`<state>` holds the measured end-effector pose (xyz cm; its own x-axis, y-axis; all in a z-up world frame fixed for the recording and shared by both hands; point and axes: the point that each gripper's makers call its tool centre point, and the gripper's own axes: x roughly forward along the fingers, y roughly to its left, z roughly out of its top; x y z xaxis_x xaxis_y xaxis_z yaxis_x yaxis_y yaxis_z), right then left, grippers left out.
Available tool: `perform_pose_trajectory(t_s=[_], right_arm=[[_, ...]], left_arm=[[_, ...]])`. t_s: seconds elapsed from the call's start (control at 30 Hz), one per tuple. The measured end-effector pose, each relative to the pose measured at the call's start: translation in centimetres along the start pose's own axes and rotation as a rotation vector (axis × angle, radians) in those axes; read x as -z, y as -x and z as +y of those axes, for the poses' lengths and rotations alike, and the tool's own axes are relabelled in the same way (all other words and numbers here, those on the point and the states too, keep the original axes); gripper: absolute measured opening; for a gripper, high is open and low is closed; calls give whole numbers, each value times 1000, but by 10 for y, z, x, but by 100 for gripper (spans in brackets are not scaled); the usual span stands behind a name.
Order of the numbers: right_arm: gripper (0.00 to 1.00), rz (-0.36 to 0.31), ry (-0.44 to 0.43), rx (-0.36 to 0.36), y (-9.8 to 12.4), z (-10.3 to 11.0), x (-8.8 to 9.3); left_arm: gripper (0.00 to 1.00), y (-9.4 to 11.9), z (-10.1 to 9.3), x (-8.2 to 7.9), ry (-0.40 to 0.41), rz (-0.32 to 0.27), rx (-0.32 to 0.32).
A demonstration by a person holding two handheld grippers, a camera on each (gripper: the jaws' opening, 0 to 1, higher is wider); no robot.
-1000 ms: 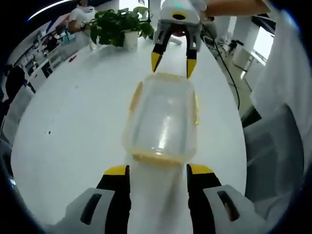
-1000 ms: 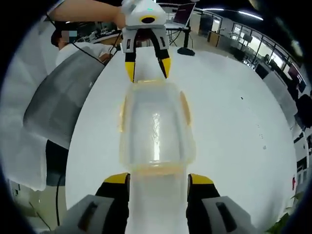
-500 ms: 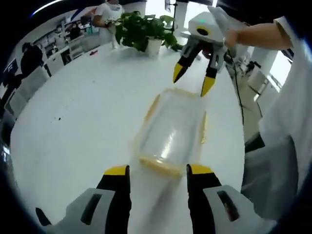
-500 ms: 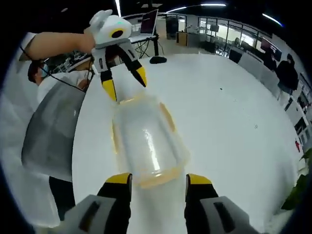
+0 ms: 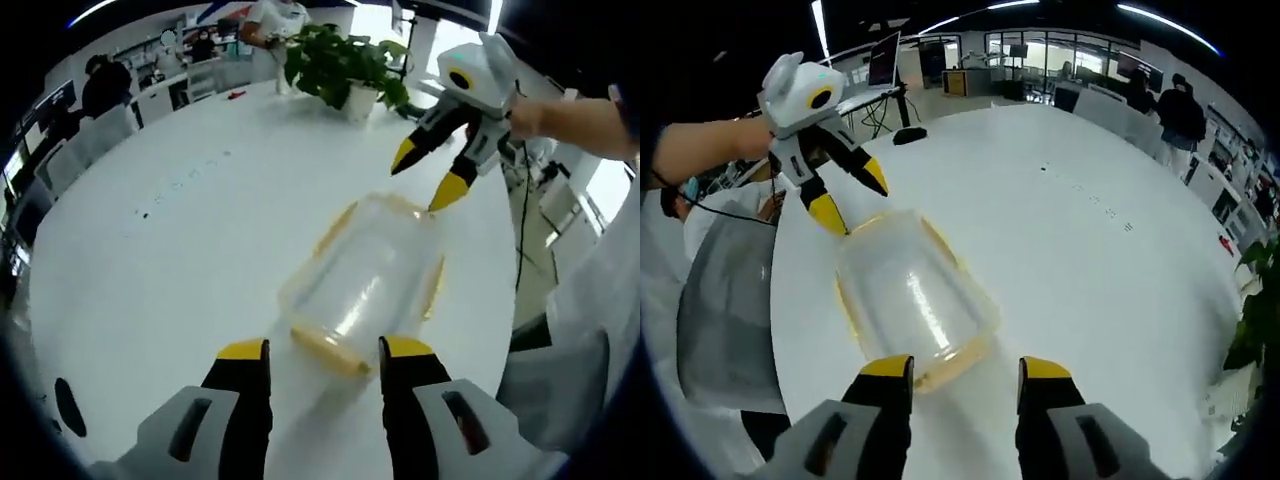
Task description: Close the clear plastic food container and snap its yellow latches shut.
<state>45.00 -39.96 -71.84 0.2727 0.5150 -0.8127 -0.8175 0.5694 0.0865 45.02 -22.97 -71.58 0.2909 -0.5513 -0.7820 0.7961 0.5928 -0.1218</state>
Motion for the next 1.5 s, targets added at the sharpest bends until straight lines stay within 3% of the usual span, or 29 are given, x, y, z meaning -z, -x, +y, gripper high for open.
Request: perform_pose_trajectory(t_s=[0.2, 0.4, 0.5, 0.63, 0.87, 0.97, 1.23, 1.5], right_arm=[[40, -19, -53, 33, -1, -3, 1], [40, -5, -99, 12, -9, 6, 8], [40, -28, -171, -1, -11, 9, 7], [39, -17, -272, -12, -13, 10, 11], [38, -38, -354, -40, -15, 12, 10], [35, -59, -420, -78, -18, 18, 7], [37, -74, -439, -94, -24, 24, 4], [33, -68, -453, -106, -24, 22, 4]], left_arm=[[42, -2, 0, -2, 92, -26, -19], [42, -7, -2, 5, 150, -11, -30], [41, -10, -3, 9, 185, -4, -37], [39, -12, -3, 12, 301, -9, -33], [36, -14, -5, 11, 338, -14, -20], [32, -15, -7, 9, 393, -23, 1], [30, -18, -9, 10, 442, -28, 14], [27, -18, -12, 8, 396, -38, 8]])
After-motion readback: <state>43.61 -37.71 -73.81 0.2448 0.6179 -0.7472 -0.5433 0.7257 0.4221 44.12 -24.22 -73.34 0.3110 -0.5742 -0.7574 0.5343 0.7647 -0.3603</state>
